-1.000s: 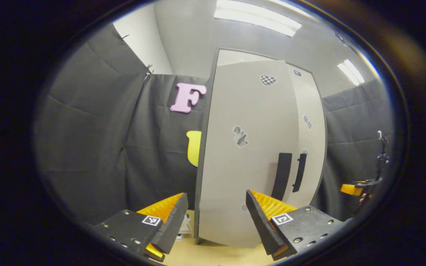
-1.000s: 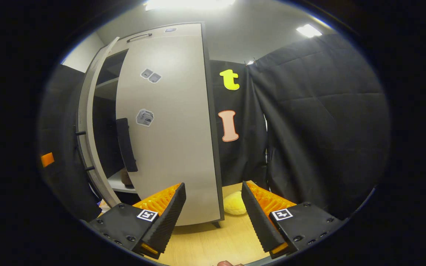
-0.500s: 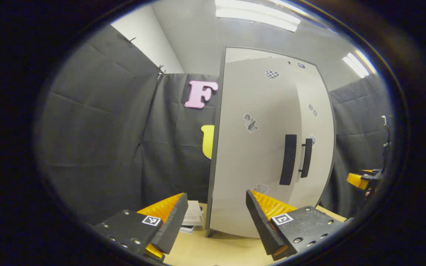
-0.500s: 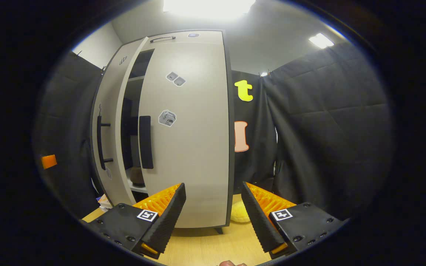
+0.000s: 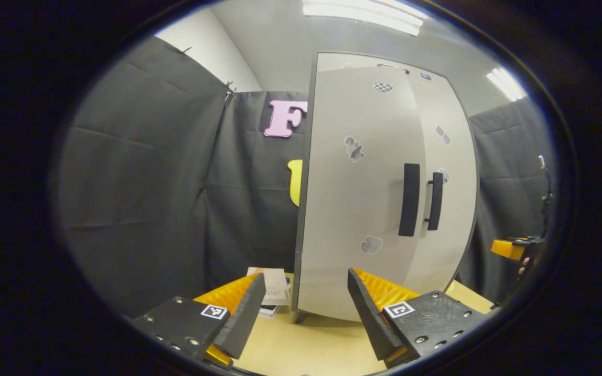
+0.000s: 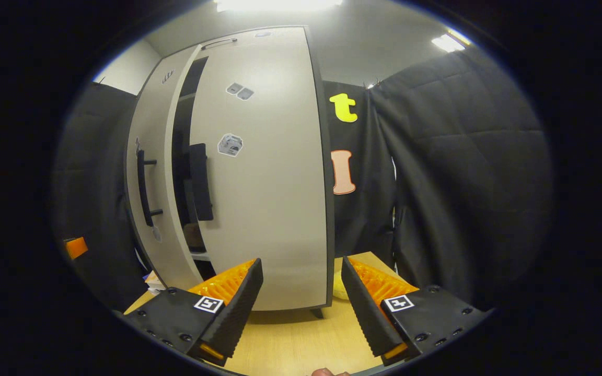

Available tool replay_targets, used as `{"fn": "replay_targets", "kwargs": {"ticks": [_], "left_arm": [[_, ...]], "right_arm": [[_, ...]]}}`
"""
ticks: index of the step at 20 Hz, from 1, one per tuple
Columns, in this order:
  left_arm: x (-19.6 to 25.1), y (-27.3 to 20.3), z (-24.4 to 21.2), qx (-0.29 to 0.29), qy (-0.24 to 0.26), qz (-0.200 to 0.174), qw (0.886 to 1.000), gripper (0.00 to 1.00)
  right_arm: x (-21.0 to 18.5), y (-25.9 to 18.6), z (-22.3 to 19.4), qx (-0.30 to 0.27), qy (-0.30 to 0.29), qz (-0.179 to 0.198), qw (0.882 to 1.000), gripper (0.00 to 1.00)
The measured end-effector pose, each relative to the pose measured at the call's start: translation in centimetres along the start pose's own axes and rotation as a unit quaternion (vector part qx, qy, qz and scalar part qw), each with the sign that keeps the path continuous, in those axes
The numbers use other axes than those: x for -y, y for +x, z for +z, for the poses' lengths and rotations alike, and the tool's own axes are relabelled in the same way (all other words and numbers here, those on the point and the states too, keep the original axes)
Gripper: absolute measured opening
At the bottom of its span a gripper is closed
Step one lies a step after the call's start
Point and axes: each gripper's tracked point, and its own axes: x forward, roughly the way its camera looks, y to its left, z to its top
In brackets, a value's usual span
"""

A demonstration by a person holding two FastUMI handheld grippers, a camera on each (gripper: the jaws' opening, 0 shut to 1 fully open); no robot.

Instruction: Grab one shoe with the right hand and put it into the shoe cabinet, grab the other shoe with the left hand and put it into the shoe cabinet; then close the right door with the right hand and the left door with the left hand.

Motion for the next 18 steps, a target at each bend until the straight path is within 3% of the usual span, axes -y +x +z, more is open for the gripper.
{"fn": "replay_targets", "kwargs": {"ticks": [7, 9, 14, 15, 18], "left_arm": [[0.1, 0.4, 0.0, -0.003, 0.008, -0.004, 1.0, 0.92], [0.3, 0.6, -0.3, -0.008, 0.008, -0.01, 1.0, 0.92], [1.1, 0.7, -1.2, -0.025, -0.017, -0.018, 0.999, 0.92], [1.2, 0.8, -1.4, -0.027, -0.021, -0.019, 0.999, 0.92], [1.3, 1.0, -1.5, -0.024, -0.018, -0.023, 0.999, 0.92]], "right_arm": [[1.7, -0.8, 0.1, 0.008, 0.01, -0.025, 1.0, 0.96], [2.6, -1.2, 0.1, 0.009, 0.0, -0.042, 0.999, 0.92], [3.9, -1.6, 0.3, 0.004, -0.035, -0.056, 0.998, 0.96], [4.0, -1.5, 0.4, 0.003, -0.041, -0.059, 0.997, 0.92], [3.9, -1.1, 1.3, 0.007, -0.046, -0.062, 0.997, 0.96]]}}
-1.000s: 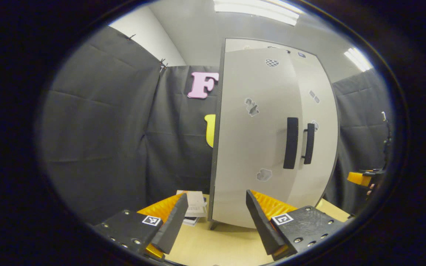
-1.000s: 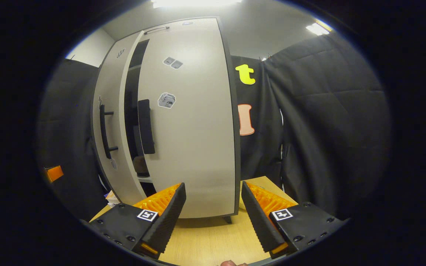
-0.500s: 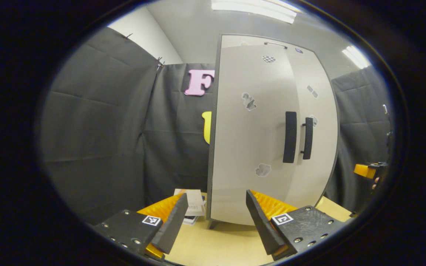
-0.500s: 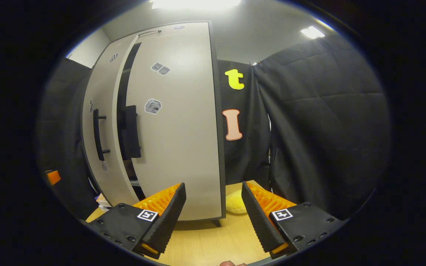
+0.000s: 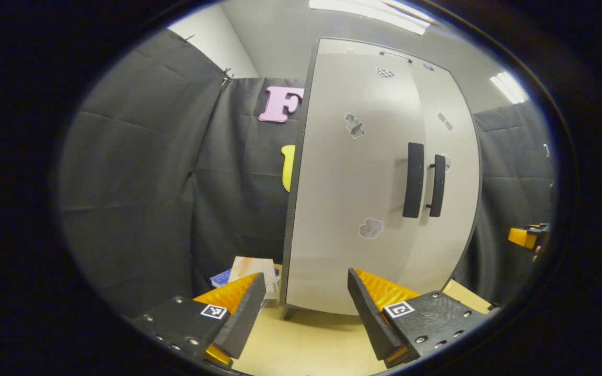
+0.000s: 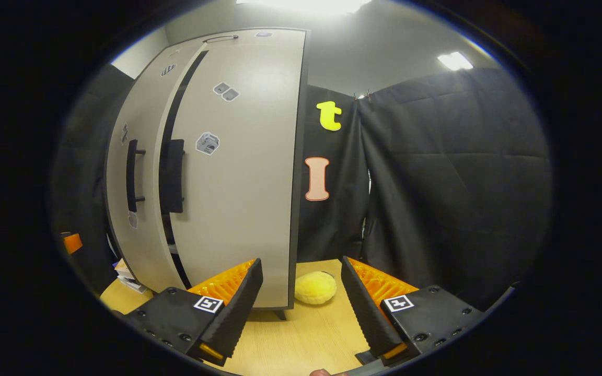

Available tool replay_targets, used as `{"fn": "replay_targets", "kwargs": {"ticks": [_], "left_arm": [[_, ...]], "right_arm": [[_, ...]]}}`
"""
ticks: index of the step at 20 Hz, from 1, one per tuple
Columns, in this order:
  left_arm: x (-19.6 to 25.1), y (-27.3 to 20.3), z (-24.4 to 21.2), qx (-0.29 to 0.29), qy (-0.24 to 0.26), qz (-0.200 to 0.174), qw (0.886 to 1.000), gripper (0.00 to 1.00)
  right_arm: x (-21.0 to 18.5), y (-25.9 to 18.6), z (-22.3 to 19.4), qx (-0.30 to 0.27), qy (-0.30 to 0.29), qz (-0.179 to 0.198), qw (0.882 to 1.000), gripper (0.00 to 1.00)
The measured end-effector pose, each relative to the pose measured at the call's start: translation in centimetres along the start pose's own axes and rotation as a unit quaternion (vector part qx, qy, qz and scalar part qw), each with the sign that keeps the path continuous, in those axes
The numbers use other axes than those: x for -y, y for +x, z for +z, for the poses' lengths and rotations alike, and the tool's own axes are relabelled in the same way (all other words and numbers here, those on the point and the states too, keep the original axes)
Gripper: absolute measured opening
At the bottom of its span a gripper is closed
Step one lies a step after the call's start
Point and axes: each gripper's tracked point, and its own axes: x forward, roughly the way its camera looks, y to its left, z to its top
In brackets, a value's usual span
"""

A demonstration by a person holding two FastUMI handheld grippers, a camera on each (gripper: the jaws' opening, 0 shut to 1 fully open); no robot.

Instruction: Grab one shoe with the right hand and put it into the shoe cabinet, grab the other shoe with the left hand and put it into the shoe cabinet; then close the right door with the right hand and the left door with the left hand.

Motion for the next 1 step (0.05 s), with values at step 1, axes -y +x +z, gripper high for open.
{"fn": "replay_targets", "kwargs": {"ticks": [1], "left_arm": [[-0.17, 0.2, 0.14, 0.002, 0.004, 0.001, 1.0, 0.92]], "right_arm": [[-0.06, 0.1, 0.37, 0.002, -0.001, -0.001, 1.0, 0.96]]}}
